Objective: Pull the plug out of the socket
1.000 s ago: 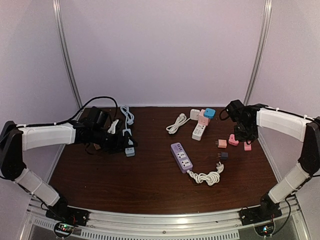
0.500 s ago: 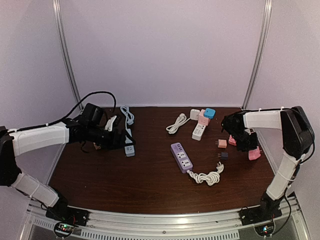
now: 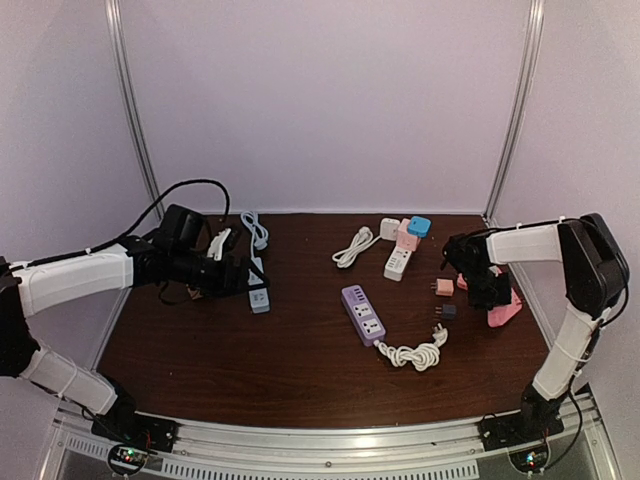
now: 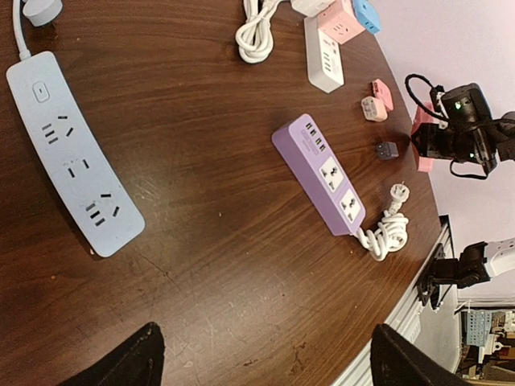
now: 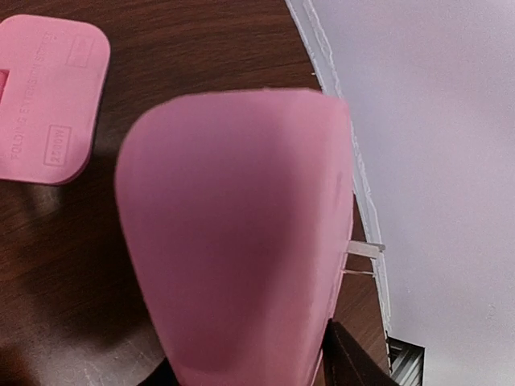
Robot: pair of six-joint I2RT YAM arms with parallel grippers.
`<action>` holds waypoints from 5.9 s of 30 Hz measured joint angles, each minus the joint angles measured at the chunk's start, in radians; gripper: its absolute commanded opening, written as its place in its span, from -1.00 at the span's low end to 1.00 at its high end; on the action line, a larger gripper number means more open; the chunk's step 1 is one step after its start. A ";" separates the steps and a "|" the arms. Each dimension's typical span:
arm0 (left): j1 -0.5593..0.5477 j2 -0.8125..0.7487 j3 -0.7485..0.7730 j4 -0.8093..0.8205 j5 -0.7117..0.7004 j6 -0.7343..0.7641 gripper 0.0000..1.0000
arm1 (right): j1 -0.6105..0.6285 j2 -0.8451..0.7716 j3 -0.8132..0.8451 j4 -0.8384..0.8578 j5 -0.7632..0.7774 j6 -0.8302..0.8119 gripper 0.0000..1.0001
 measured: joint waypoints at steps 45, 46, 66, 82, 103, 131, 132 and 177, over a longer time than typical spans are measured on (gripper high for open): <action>0.000 0.005 0.000 -0.016 -0.016 -0.006 0.80 | -0.231 0.064 0.211 0.243 -0.402 -0.140 0.86; 0.000 0.005 0.000 -0.016 -0.016 -0.006 0.81 | -0.233 0.060 0.199 0.244 -0.402 -0.141 0.86; -0.001 0.046 0.008 -0.019 -0.011 -0.006 0.81 | -0.200 -0.208 -0.093 0.299 -0.518 -0.105 0.90; -0.061 0.063 0.010 0.006 -0.071 -0.109 0.81 | -0.161 -0.012 0.156 0.697 -0.987 -0.015 0.79; -0.115 0.100 0.025 0.044 -0.148 -0.203 0.80 | -0.219 0.274 0.332 0.935 -1.287 0.224 0.17; -0.120 0.100 0.025 0.046 -0.154 -0.204 0.81 | -0.222 0.226 0.128 1.215 -1.412 0.436 -0.98; -0.121 0.100 0.025 0.046 -0.154 -0.204 0.80 | -0.219 0.216 0.113 1.219 -1.414 0.439 -0.98; -0.228 0.433 0.282 0.106 -0.210 -0.122 0.63 | 0.180 -0.047 -0.290 1.351 -1.507 0.445 -0.67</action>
